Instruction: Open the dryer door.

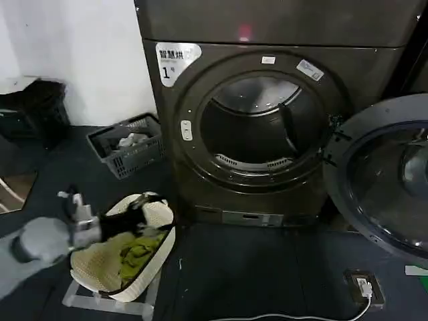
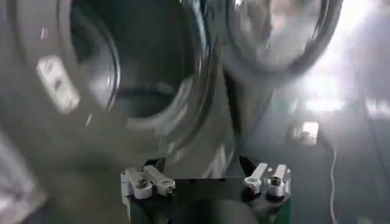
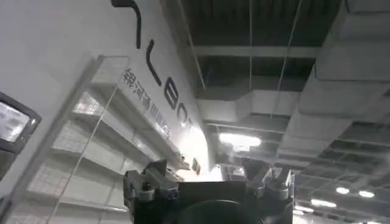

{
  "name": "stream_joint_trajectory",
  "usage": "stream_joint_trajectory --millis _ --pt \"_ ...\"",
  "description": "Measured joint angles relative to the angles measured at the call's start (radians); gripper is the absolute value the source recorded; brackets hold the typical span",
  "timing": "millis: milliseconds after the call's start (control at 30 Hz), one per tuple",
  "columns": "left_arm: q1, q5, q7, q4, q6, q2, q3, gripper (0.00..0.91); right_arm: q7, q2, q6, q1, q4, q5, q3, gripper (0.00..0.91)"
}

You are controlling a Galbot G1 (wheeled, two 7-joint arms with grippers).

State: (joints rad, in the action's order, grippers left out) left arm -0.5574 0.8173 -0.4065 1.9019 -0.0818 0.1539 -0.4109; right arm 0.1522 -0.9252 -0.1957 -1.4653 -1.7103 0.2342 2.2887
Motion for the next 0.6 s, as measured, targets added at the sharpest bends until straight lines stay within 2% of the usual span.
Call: stream_joint_trajectory --millis 100,367,600 --pt "-0.031 -0.048 -0.017 -0.021 0.042 -0.054 0.032 0.907 0.001 0.006 -0.002 0.006 0.0 -0.001 0.0 0.907" --pt "-0.071 -0.146 -0.102 -0.09 0.052 -0.139 0.064 0.907 0.008 0.002 -0.019 0.023 -0.024 -0.001 -0.022 0.907" --pt "-0.082 -0.26 -0.161 -0.13 0.122 -0.177 0.073 0.907 0.009 0.002 -0.035 0.028 -0.038 -0.005 -0.027 0.907"
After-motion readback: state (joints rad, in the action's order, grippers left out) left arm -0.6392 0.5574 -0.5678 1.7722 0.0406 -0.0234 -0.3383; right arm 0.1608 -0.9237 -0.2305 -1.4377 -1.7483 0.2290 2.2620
